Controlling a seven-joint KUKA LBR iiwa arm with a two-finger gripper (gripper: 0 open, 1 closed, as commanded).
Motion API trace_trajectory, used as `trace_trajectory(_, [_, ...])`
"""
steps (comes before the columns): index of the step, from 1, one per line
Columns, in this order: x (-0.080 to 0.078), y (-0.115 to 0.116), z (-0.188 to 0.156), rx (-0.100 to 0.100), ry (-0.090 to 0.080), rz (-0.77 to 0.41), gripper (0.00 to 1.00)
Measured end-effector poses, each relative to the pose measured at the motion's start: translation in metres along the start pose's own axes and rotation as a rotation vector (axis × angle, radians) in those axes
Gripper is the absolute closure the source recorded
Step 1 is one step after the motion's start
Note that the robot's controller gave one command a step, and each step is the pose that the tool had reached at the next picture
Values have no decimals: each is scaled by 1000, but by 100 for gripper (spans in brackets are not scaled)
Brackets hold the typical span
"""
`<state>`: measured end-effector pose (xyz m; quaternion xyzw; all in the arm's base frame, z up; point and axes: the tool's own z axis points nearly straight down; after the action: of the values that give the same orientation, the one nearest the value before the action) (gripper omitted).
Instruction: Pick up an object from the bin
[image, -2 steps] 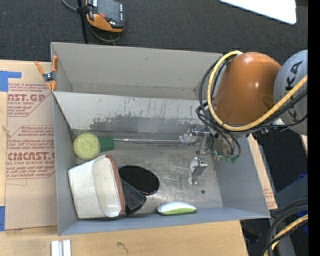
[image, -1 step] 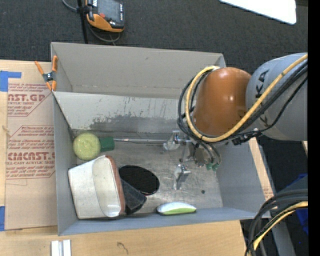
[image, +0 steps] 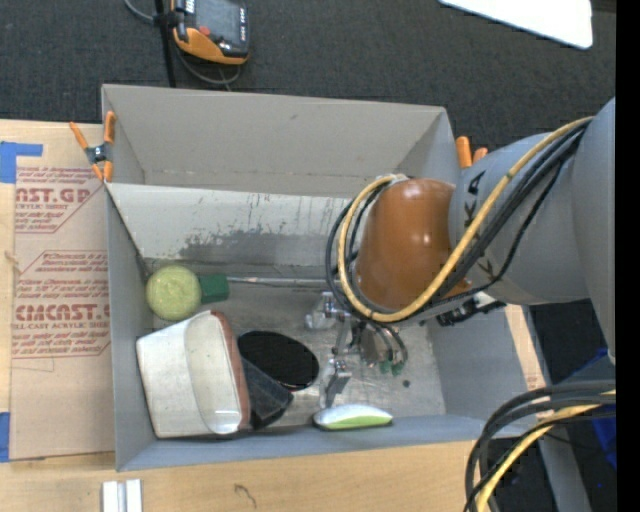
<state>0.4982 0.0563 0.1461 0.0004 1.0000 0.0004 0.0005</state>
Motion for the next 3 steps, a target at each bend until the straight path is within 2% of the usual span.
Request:
trace_trajectory(1, [-19, 3, 56, -1, -2, 214, 0])
trace_trajectory(2, [-27, 12, 69, 3, -2, 207, 0])
trace_trajectory(3, [-21, 26, 69, 3, -10, -2, 0])
